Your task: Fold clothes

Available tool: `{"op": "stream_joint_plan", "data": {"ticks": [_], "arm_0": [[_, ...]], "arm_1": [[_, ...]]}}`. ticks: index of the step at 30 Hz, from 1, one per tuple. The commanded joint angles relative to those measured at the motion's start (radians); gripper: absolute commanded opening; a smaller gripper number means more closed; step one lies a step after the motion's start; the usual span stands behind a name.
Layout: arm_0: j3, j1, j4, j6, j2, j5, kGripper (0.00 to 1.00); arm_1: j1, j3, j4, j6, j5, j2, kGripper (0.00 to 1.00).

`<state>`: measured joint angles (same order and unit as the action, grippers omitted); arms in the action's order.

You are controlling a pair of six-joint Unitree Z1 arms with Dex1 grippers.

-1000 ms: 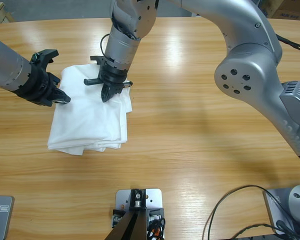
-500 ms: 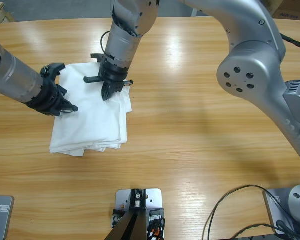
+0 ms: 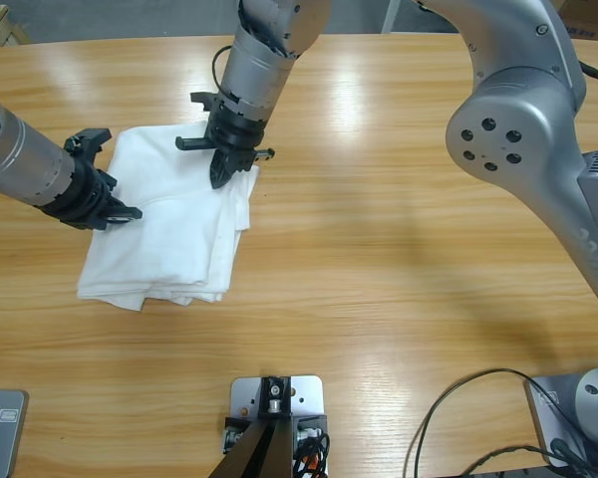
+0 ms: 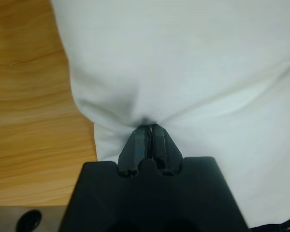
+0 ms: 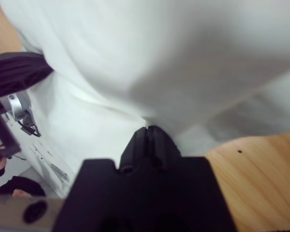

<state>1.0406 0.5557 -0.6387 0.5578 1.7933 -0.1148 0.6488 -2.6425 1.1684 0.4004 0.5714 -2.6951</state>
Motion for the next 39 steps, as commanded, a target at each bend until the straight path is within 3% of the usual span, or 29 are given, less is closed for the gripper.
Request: {"op": "stream_joint_plan", "data": {"ticks": [1, 2, 3, 4, 5, 6, 7, 10, 12, 14, 15, 18, 21, 28, 31, 35, 39], "arm_0": [[-0.002, 0.042, -0.064, 0.001, -0.140, 0.003, 0.000], [0.038, 0.055, -0.101, -0.008, -0.180, 0.003, 0.558], [0.069, 0.072, -0.111, -0.032, -0.219, 0.002, 0.925], [0.110, 0.097, -0.111, -0.061, -0.262, 0.001, 0.968], [0.145, 0.120, -0.111, -0.102, -0.278, 0.001, 0.968], [0.186, 0.152, -0.113, -0.171, -0.277, -0.001, 0.968], [0.214, 0.179, -0.112, -0.217, -0.264, -0.002, 0.968], [0.343, 0.254, -0.149, -0.434, -0.173, -0.035, 0.966], [0.463, 0.269, -0.209, -0.626, -0.106, -0.081, 0.964], [0.592, 0.278, -0.310, -0.951, -0.042, -0.106, 0.943], [0.652, 0.279, -0.349, -1.010, -0.004, -0.104, 0.937], [0.656, 0.279, -0.369, -1.144, 0.066, -0.028, 0.937], [0.679, 0.279, -0.369, -1.395, 0.164, 0.007, 0.964], [0.735, 0.284, -0.364, -1.522, 0.271, 0.062, 0.964], [0.715, 0.314, -0.367, -1.565, 0.342, 0.103, 0.964], [0.785, 0.361, -0.361, -1.568, 0.438, 0.127, 0.964], [0.742, 0.367, -0.360, -1.570, 0.500, 0.132, 0.964]], "arm_1": [[-0.110, -0.514, 0.059, -0.019, -0.049, 0.151, 0.000], [-0.112, -0.514, 0.093, -0.032, -0.063, 0.181, 0.000], [-0.112, -0.514, 0.146, -0.066, -0.081, 0.215, 0.000], [-0.111, -0.514, 0.201, -0.091, -0.098, 0.244, 0.228], [-0.112, -0.512, 0.282, -0.125, -0.118, 0.279, 0.872], [-0.112, -0.509, 0.349, -0.174, -0.121, 0.299, 0.995], [-0.112, -0.499, 0.428, -0.240, -0.138, 0.320, 1.000], [-0.112, -0.334, 0.445, -0.377, -0.242, 0.444, 1.000], [-0.113, -0.250, 0.444, -0.440, -0.315, 0.500, 1.000], [-0.134, -0.133, 0.442, -0.493, -0.353, 0.561, 1.000], [-0.148, -0.079, 0.440, -0.510, -0.365, 0.589, 1.000], [-0.227, 0.105, 0.426, -0.576, -0.379, 0.691, 1.000], [-0.316, 0.280, 0.386, -0.632, -0.362, 0.787, 1.000], [-0.368, 0.619, 0.249, -0.660, -0.331, 0.912, 1.000], [-0.371, 0.675, 0.210, -0.660, -0.315, 0.923, 1.000], [-0.371, 0.745, 0.163, -0.657, -0.301, 0.931, 1.000], [-0.380, 0.811, 0.115, -0.652, -0.286, 0.950, 1.000]]}}
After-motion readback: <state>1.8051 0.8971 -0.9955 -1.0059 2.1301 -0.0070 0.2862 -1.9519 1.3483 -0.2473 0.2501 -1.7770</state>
